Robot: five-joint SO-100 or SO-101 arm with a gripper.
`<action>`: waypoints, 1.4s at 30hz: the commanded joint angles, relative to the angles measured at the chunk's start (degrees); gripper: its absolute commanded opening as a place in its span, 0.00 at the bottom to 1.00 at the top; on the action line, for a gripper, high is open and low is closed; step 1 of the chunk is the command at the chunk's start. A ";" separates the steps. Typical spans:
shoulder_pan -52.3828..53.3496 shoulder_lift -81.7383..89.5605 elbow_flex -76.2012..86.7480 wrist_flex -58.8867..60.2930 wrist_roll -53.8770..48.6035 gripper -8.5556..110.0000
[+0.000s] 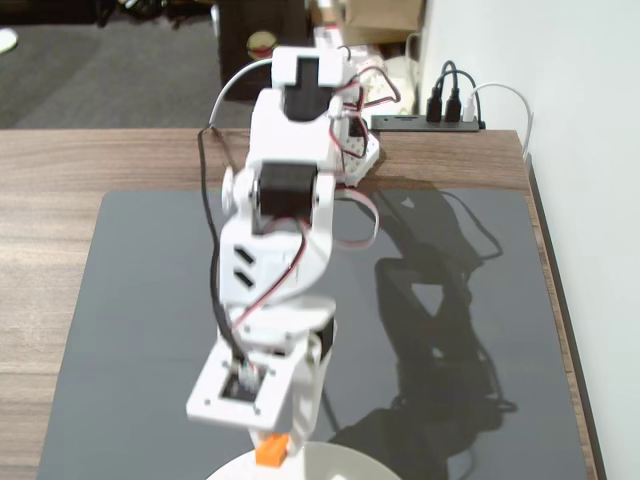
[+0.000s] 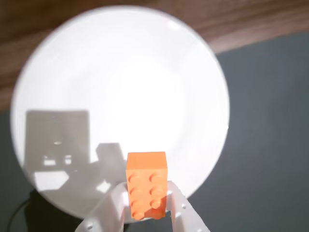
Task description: Grasp a lego block and put it on the plate.
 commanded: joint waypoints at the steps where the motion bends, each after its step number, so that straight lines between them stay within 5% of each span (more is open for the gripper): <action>1: -0.70 -0.62 -2.90 -1.05 -0.18 0.09; 18: -3.16 -3.78 -1.41 -1.58 2.02 0.10; 30: -4.04 -3.52 -1.41 -1.58 5.62 0.26; 42: -4.04 1.41 0.35 2.64 7.21 0.26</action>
